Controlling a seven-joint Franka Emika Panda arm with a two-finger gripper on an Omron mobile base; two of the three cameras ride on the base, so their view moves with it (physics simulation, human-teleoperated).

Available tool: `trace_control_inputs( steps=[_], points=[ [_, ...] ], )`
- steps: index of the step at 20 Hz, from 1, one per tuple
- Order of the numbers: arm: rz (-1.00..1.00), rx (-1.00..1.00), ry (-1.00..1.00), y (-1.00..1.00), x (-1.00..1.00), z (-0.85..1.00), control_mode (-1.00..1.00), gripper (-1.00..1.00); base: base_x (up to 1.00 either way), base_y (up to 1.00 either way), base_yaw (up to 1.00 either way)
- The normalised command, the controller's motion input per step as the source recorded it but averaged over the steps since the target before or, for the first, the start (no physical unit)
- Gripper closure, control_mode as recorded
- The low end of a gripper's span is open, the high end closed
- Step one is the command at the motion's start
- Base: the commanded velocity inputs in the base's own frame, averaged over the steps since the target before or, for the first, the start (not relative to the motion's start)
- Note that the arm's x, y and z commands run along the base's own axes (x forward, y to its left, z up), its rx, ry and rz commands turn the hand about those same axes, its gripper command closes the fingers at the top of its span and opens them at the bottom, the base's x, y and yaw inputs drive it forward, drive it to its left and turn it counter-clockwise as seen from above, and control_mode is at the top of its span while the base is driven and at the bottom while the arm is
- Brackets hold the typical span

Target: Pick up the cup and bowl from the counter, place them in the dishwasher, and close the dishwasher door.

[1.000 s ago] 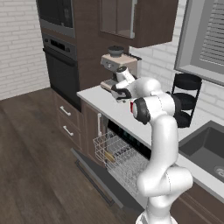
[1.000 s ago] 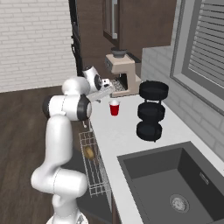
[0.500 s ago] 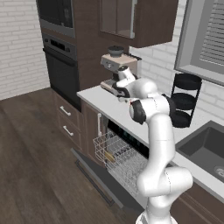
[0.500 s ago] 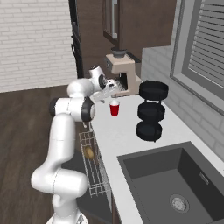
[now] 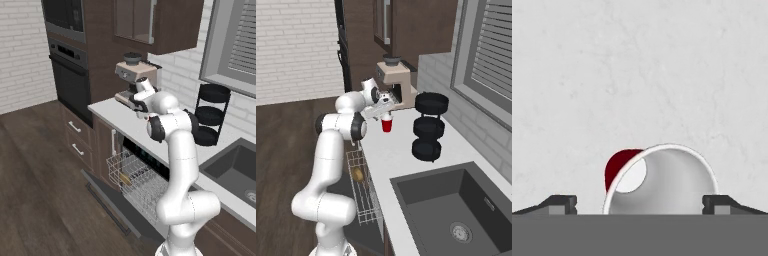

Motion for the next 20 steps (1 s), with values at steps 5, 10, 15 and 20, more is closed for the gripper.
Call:
trace_control_inputs(
  steps=[5,10,15,20],
  points=[
    [0.00,0.00,0.04,0.00,0.00,-0.25,-1.00,-1.00,0.00,0.00,0.00],
    [0.00,0.00,0.01,0.00,0.00,-0.20,-1.00,-1.00,0.00,0.00,0.00],
    [0.00,0.00,0.02,0.00,0.00,-0.19,-1.00,1.00,0.00,0.00,0.00],
    [0.00,0.00,0.06,0.02,0.00,-0.17,-1.00,1.00,0.00,0.00,0.00]
  ],
)
